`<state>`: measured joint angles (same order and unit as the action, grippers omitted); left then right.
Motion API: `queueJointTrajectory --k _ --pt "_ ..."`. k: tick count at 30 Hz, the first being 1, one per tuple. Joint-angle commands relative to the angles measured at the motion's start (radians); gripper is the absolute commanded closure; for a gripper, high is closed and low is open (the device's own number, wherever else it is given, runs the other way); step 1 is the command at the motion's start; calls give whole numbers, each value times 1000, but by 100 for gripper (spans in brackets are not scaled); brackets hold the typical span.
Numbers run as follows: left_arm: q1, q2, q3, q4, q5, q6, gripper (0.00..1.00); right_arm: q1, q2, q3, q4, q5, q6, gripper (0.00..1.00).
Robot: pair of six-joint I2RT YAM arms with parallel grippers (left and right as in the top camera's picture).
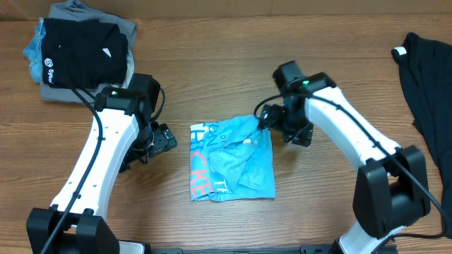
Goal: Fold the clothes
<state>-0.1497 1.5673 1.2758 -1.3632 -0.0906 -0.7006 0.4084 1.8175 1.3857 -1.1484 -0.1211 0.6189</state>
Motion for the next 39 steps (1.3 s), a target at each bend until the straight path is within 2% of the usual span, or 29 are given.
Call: queueJointTrajectory --k 1,7,16,22,27,34,37,39 --pt "1 2 -5 7 -14 2 0 105 -78 33 -7 27 -24 3" --pt "47 2 -5 9 -78 -74 0 304 -83 33 3 79 -23 1" --pt "288 2 -5 4 -73 -85 0 518 -74 33 85 187 -30 0" --pt "336 2 -6 -25 -74 -82 0 569 -3 33 177 214 -104 0" --pt "336 2 -6 -25 -74 -81 0 573 49 33 172 299 -104 0" --pt "336 2 -6 -25 -74 -81 0 573 92 33 179 305 -103 0" --pt "336 2 -6 -27 -74 -81 0 573 121 33 183 311 -94 7" --pt "336 2 -6 -29 -74 -80 0 573 138 33 182 316 -91 20"
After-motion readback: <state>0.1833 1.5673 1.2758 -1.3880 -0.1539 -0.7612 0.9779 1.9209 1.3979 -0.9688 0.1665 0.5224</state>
